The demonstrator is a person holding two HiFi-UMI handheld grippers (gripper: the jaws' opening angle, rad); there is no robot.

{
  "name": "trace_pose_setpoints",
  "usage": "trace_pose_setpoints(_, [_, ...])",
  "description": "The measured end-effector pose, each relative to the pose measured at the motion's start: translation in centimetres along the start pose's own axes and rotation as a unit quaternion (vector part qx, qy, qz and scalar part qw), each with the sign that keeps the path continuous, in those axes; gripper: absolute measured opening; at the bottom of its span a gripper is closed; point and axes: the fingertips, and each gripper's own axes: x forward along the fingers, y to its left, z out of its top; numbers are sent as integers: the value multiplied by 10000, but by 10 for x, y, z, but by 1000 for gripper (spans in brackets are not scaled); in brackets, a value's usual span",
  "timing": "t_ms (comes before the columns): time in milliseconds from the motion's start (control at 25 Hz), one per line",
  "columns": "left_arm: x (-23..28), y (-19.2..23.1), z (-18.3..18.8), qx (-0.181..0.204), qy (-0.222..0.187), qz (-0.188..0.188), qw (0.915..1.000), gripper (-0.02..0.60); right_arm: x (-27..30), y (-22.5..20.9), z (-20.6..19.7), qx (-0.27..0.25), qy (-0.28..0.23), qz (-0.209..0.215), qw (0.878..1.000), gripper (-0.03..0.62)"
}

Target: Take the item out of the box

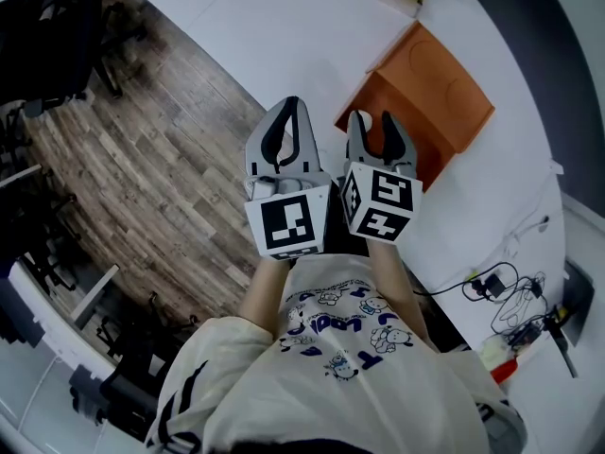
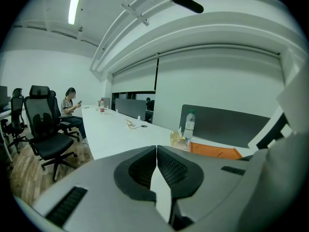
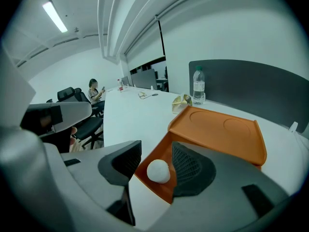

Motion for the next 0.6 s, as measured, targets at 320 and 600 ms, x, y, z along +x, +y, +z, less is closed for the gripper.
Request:
trace_pose_setpoints(320, [2,-1,-11,47,156,0,9999,18,7,-4,-18,-27,346,-29,9994,196])
trace_pose_setpoints(600, [3,0,-19,39,254,11,9997,18,13,-3,-29,-45,554,-38,9984,198])
